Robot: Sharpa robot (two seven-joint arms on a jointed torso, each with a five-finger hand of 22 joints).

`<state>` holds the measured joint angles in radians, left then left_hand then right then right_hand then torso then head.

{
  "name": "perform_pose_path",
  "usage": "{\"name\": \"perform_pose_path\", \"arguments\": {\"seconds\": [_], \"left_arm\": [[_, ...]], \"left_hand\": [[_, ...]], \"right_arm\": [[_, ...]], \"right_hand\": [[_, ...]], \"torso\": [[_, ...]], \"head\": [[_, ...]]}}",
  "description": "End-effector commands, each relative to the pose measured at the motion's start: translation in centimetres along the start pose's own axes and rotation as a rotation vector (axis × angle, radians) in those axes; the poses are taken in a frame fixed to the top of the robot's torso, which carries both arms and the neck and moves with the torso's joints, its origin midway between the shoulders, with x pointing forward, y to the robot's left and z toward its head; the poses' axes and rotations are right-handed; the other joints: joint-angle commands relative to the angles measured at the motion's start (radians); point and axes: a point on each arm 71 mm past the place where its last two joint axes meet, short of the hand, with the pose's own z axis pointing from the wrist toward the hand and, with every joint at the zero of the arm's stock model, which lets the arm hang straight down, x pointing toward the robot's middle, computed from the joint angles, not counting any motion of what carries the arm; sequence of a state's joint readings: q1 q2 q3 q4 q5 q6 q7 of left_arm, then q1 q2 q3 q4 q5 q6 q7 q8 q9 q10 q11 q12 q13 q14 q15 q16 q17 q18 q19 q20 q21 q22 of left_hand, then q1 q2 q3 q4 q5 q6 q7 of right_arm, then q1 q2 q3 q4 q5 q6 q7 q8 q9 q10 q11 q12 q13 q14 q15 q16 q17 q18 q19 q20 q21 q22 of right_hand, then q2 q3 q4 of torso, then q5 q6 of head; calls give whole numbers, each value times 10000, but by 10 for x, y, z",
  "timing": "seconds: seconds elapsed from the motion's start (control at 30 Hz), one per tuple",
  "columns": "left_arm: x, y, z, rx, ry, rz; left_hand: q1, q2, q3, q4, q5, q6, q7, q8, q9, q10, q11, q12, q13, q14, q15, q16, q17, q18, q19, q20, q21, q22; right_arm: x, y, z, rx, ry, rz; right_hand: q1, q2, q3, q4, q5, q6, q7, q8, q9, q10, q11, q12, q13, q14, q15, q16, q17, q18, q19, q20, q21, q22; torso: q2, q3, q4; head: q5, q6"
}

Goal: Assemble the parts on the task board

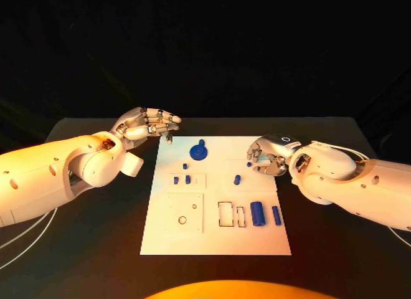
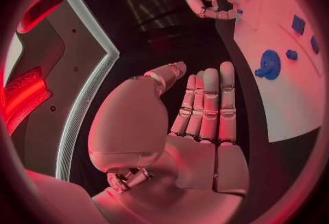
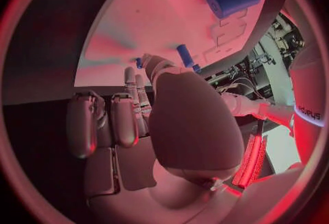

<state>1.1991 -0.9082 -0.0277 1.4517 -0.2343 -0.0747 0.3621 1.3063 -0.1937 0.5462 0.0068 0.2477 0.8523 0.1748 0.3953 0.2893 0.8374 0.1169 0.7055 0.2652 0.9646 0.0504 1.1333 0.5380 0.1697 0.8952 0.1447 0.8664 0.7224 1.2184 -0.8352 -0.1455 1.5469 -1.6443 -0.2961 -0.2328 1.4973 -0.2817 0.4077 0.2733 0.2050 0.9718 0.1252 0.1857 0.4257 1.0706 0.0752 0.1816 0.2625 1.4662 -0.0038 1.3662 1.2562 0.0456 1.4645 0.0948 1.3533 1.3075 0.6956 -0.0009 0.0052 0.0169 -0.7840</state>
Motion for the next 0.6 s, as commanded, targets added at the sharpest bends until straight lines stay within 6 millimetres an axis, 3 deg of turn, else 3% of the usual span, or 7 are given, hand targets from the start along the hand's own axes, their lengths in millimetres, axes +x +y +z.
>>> {"name": "perform_pose_path", "arguments": {"seconds": [0.03,0.27,0.3,0.33,0.4,0.6], "left_arm": [[2,-4,0,402,117,-347],[3,-4,0,390,132,-357],[3,-4,0,386,136,-357],[3,-4,0,381,141,-356],[3,-4,0,372,146,-353],[4,-4,0,346,150,-349]], "left_hand": [[9,28,15,-33,18,-53,12,3,12,-68,0,-59,-14,-83,15,-2,-10,132,55,41,-53,-13],[20,54,27,-33,18,-71,38,5,22,-117,22,-87,-36,-105,31,3,-13,130,57,49,-67,-19],[20,54,27,-33,18,-71,38,5,22,-117,22,-87,-36,-105,31,3,-13,130,57,49,-67,-19],[20,54,27,-33,18,-71,38,5,22,-117,22,-87,-36,-105,31,3,-13,130,57,49,-67,-19],[23,59,30,-33,19,-78,48,5,26,-132,31,-96,-42,-114,37,4,-15,130,57,53,-72,-21],[24,64,32,-32,19,-80,54,7,29,-143,37,-102,-47,-119,41,5,-16,129,57,55,-75,-22]], "right_arm": [[1,2,2,-30,-264,-550],[7,11,7,-317,-343,-498],[8,12,8,-337,-329,-497],[9,12,9,-355,-306,-495],[11,13,10,-382,-269,-488],[15,16,12,-452,-131,-474]], "right_hand": [[-91,-3,59,13,-28,64,-4,51,1,76,-34,-77,-36,452,19,-39,-19,-31,333,-41,-69,1920],[-19,120,273,-41,-27,147,0,46,2,236,-27,-171,-202,450,23,-38,-34,-33,336,-44,-62,1938],[-9,132,333,-53,-126,154,2,39,0,266,-29,-197,-242,449,24,-39,-39,-33,337,-46,-61,1941],[1,139,529,-77,-523,183,-4,18,-7,355,-37,-265,-354,449,19,-34,-45,-35,341,-49,-52,1955],[-6,148,637,-92,-528,238,-24,29,-1,432,-51,-284,-405,453,7,-21,-33,-37,346,-52,-40,1964],[-13,300,1050,-256,-500,615,-109,192,93,908,-149,-301,-535,484,-71,68,60,-87,439,-101,234,2069]], "torso": [[4,1,7],[3,0,17],[0,2,21],[0,3,24],[7,2,24],[1,12,-23]], "head": [[-8,-28],[27,-21],[38,-25],[38,-24],[33,-18],[74,-48]]}}
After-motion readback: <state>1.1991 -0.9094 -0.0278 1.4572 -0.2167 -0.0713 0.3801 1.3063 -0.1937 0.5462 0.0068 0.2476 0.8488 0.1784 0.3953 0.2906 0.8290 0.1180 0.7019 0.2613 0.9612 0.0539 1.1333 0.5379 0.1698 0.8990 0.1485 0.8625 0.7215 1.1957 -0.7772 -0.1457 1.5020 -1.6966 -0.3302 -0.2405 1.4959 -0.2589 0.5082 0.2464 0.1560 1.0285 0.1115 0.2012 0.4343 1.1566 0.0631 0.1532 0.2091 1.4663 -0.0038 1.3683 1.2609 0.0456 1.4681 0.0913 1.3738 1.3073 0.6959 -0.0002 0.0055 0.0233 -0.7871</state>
